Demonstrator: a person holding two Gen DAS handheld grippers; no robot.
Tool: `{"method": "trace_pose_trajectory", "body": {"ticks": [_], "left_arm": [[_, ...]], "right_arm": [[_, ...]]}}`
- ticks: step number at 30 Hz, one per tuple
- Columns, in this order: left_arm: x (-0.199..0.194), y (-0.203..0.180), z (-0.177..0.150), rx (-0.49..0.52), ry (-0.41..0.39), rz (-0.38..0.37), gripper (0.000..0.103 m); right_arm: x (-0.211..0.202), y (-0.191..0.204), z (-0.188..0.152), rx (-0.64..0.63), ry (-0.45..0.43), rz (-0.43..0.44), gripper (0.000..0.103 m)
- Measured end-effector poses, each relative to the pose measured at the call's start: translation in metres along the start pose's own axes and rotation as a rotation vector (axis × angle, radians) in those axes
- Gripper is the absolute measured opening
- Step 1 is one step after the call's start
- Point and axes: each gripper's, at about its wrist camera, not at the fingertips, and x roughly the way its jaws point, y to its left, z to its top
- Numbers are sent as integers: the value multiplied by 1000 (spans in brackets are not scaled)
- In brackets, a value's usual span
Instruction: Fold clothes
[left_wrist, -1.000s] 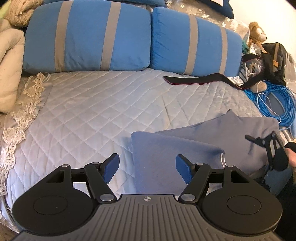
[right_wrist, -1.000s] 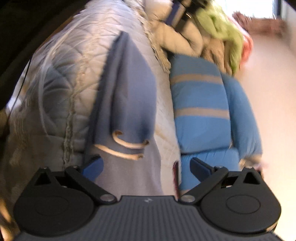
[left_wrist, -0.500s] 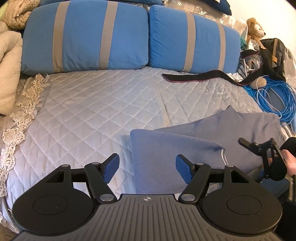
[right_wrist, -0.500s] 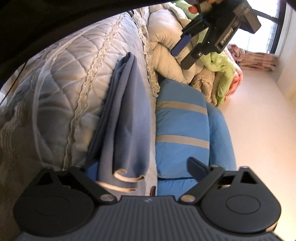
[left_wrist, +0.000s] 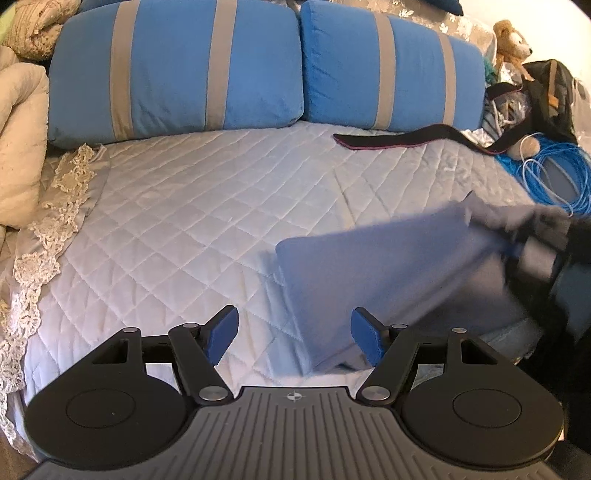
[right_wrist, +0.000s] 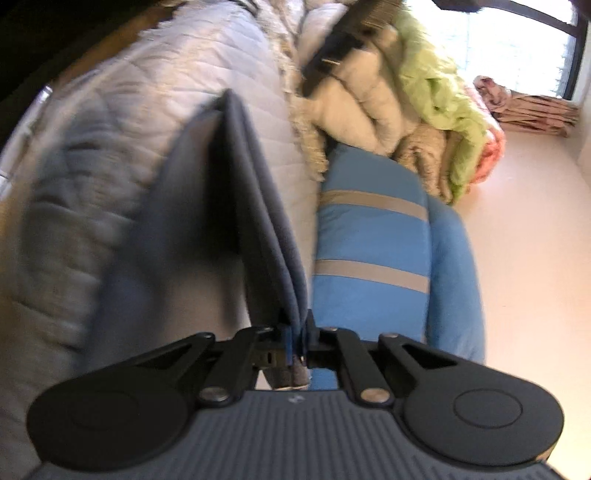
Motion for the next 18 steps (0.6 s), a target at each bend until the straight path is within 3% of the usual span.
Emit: {"method": "trace_pose_trajectory", "body": {"ticks": [6, 12, 18], "left_arm": [[6, 1, -6, -15, 11, -28, 66], [21, -10, -7, 60, 36, -109, 66], [34, -10, -9, 18, 43, -93, 66]], "right_arm": [[6, -26, -25, -59, 7, -32, 6], [8, -40, -43, -26, 60, -26, 7], [-3, -36, -51, -36, 70, 17, 6]]}}
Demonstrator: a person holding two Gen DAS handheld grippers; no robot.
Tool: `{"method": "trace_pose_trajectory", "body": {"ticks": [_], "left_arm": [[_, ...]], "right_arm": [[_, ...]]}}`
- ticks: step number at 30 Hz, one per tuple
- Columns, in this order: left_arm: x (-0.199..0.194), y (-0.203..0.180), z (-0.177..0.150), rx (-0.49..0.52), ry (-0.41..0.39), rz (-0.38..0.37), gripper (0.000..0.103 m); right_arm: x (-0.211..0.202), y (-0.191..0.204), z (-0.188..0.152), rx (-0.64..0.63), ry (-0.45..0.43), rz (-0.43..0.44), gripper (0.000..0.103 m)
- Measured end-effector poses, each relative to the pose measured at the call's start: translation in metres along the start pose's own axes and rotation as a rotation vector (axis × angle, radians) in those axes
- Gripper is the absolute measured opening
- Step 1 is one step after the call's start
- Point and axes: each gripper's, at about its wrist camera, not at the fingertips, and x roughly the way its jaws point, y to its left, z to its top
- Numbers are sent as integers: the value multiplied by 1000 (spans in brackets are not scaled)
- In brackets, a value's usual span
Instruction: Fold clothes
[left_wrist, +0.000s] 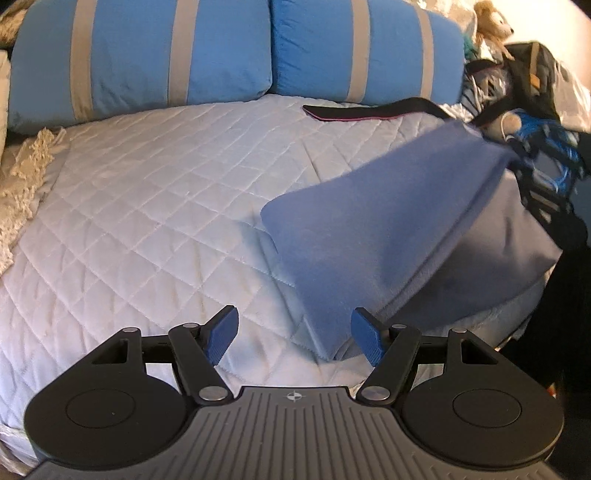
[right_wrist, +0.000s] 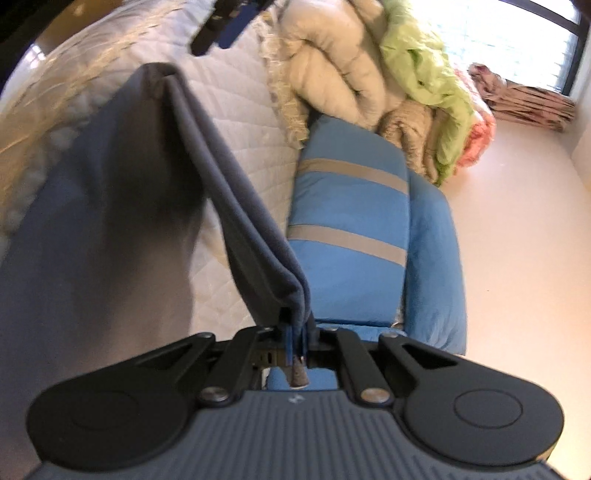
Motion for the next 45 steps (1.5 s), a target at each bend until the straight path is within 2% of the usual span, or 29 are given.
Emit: {"method": "trace_pose_trajectory", "body": {"ticks": [6, 12, 18, 24, 33, 41, 45], "left_arm": [[-4, 6, 6, -15, -7, 25, 66], [-11, 10, 17, -56, -22, 45, 66], [-24, 4, 36, -44, -32, 82, 66], [-33, -15, 54, 1, -50, 78, 66], [-2, -40, 75, 19, 1, 60, 66], [29, -59, 82, 17, 24, 21, 66], [41, -67, 82, 28, 37, 9, 66]], "right_arm": [[-25, 19, -20, 4, 57, 49, 6], [-42, 50, -29, 18, 113, 143, 5], [-49, 57, -43, 19, 153, 153, 5], [-51, 55, -65, -6, 203, 176, 5], [-54, 75, -75, -46, 226, 307, 5], [-44, 77, -88, -65, 279, 315, 4], [-43, 81, -90, -72, 275, 337, 4]]}}
